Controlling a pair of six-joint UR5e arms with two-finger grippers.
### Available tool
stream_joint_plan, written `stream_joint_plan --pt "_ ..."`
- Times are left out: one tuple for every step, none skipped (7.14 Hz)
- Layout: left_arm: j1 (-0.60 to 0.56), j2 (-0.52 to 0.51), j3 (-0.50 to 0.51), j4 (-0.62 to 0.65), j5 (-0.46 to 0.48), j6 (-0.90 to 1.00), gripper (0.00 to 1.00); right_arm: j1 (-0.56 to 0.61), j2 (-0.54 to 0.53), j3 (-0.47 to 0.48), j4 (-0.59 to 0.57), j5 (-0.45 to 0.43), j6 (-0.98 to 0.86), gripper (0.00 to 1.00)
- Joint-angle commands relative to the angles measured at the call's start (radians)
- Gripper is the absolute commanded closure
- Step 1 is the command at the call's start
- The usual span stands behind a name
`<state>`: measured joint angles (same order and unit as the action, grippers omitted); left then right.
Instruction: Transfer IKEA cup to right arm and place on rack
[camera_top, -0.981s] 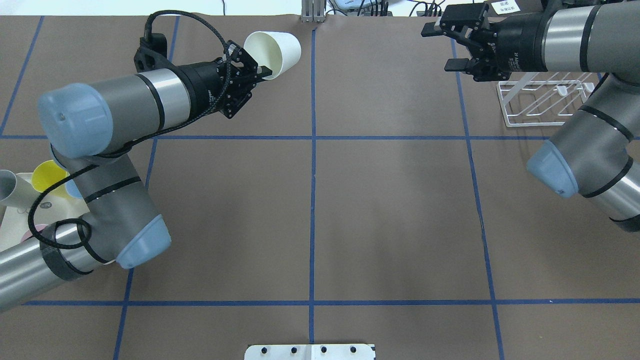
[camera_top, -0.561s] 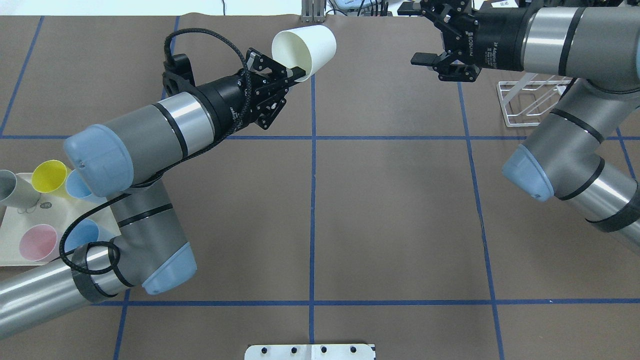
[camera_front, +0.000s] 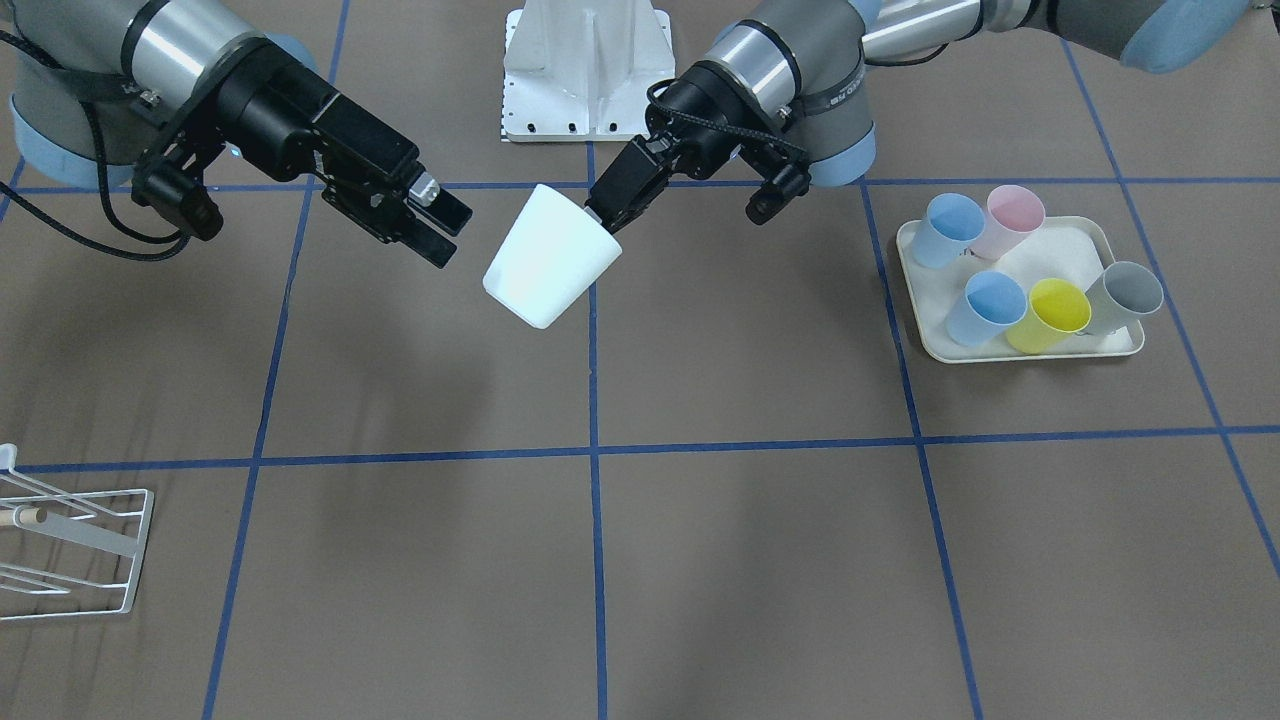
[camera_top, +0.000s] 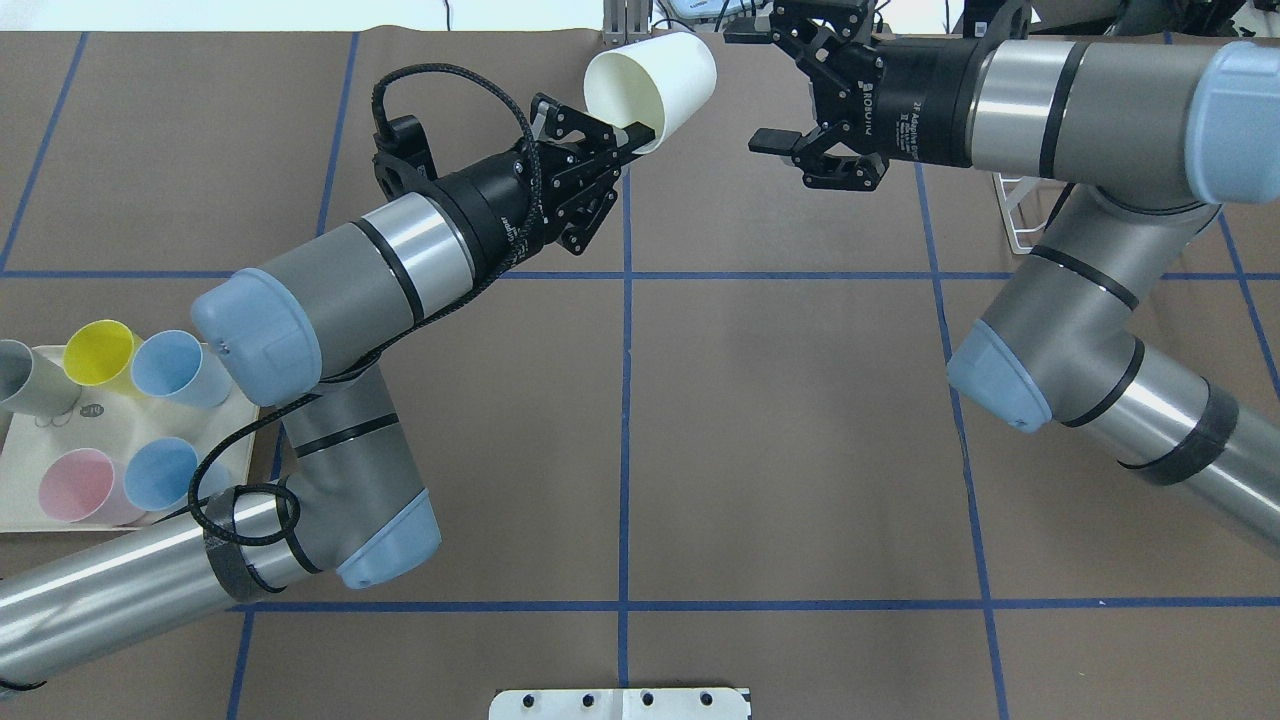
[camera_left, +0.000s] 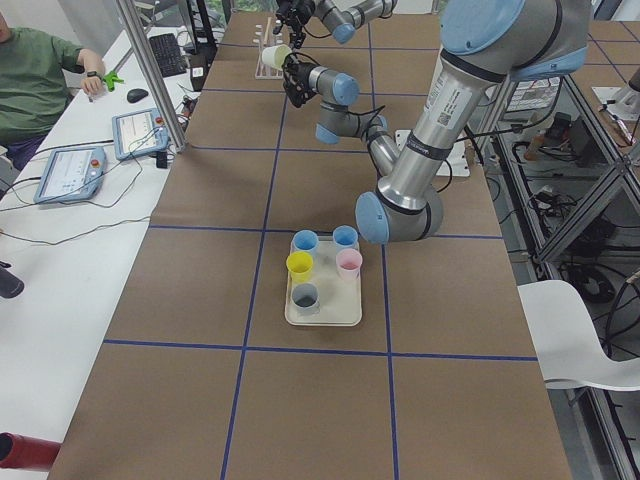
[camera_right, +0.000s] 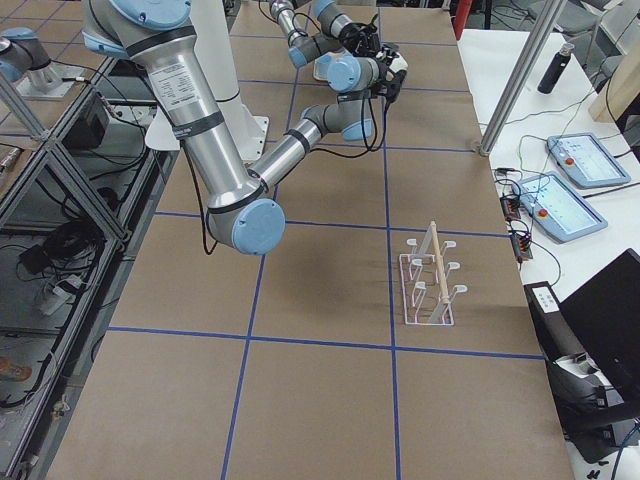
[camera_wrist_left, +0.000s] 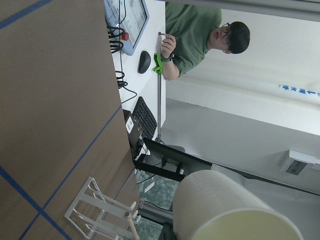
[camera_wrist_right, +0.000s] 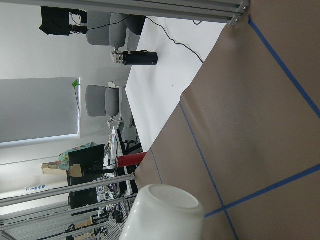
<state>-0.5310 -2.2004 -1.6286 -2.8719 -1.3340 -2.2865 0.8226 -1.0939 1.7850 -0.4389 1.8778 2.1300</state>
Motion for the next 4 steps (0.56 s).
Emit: stream_joint_plan --pt "0.003 0.013 0.004 -0.024 0.003 -0.001 1.00 -0.016 0.002 -0.007 0.000 -0.008 0.010 0.00" --pt "0.005 0.011 0.003 -0.024 0.003 -0.002 1.00 -0.016 0.002 -0.006 0.000 -0.008 0.011 0.00" --pt "0.005 0.007 0.003 -0.024 0.003 -0.007 1.00 -0.016 0.003 -0.007 0.000 -0.009 0.016 0.00" --pt "0.005 0.005 0.003 -0.024 0.003 -0.007 1.00 -0.016 0.003 -0.009 -0.001 -0.009 0.016 0.00"
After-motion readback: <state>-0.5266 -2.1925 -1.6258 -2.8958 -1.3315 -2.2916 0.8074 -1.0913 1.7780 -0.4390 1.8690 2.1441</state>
